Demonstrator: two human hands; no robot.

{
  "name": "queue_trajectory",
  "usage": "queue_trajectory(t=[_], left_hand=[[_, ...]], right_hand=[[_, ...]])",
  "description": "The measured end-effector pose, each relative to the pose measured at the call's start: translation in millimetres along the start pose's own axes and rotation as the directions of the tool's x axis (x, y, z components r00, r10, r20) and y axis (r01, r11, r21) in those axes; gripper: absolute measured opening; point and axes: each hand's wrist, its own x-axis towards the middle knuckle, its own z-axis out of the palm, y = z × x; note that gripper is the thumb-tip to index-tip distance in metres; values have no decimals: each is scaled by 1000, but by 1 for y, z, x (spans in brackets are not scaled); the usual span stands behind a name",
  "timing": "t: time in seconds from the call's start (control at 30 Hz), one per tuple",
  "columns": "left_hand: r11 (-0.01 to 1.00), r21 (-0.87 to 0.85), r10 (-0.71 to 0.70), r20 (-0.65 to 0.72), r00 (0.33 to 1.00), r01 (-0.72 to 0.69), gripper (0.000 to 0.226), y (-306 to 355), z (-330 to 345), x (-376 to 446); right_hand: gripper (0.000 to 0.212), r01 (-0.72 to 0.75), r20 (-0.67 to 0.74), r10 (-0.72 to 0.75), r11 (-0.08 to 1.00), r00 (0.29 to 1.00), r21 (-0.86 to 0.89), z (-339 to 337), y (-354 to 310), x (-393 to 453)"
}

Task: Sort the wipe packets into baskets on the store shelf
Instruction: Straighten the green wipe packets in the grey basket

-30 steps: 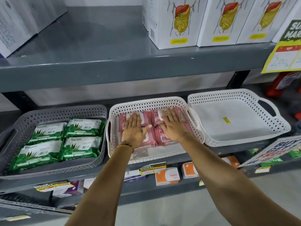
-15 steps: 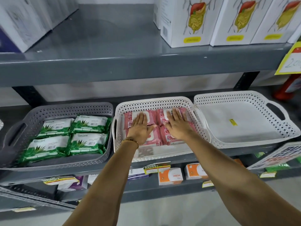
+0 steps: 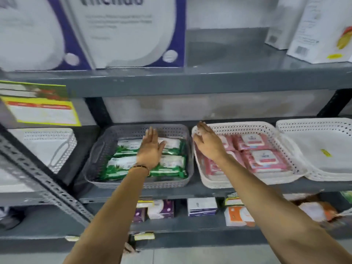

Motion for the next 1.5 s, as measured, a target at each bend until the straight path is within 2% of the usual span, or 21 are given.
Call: queue_trajectory(t=[0.07, 0.1, 0.17, 0.23, 0.3, 0.4, 0.6, 0.9, 1.0, 1.07, 1.13, 1.23, 1.4, 1.5], left_hand=[[999, 37, -17, 84, 996, 14, 67, -44, -15, -10], [999, 46, -17, 139, 990, 11, 71, -61, -22, -14], [999, 44, 6, 249, 968, -17, 79, -95, -35, -23], [999, 30, 33, 326, 945, -45, 86, -115, -41, -28], [996, 38, 59, 376, 925, -79, 93, -127, -43, -31], [986, 76, 103, 429, 897, -149, 97, -137, -39, -33], [975, 51, 166, 478, 863, -216, 89, -141, -38, -31], [976, 25, 174, 506, 845, -215, 88, -146, -37, -25], [978, 5, 180, 497, 849, -210, 90, -146, -38, -26], [984, -60, 177, 439, 881, -168, 87, -145, -40, -26], [989, -87, 146, 370, 918, -122, 80, -145, -42, -20], [996, -3, 82, 337, 938, -86, 71, -145, -42, -7], [999, 26, 31, 413, 910, -46, 59, -144, -35, 9], [999, 42, 13, 428, 904, -34, 57, -143, -28, 9]], right_hand=[[51, 15, 67, -18, 999, 998, 33, 19, -29, -3], [54, 14, 145, -19, 999, 989, 33, 25, -41, -5], [67, -18, 344, 15, 1000, 939, 7, 39, -66, -12], [80, -35, 463, 51, 998, 885, -43, 51, -79, -18], [85, -45, 527, 86, 995, 845, -91, 62, -87, -21], [79, -79, 583, 139, 989, 801, -127, 73, -94, -22], [74, -59, 580, 132, 988, 804, -144, 80, -94, -17], [73, -52, 598, 137, 986, 789, -157, 78, -95, -17], [77, -97, 615, 145, 989, 775, -110, 76, -93, -15], [73, -172, 561, 148, 985, 815, -11, 73, -93, -11], [62, -212, 430, 173, 976, 886, 45, 72, -93, -2], [51, -215, 336, 208, 976, 918, -16, 77, -92, 14], [62, -168, 441, 231, 970, 868, -177, 98, -93, 39], [74, -147, 466, 222, 970, 857, -191, 100, -88, 41]])
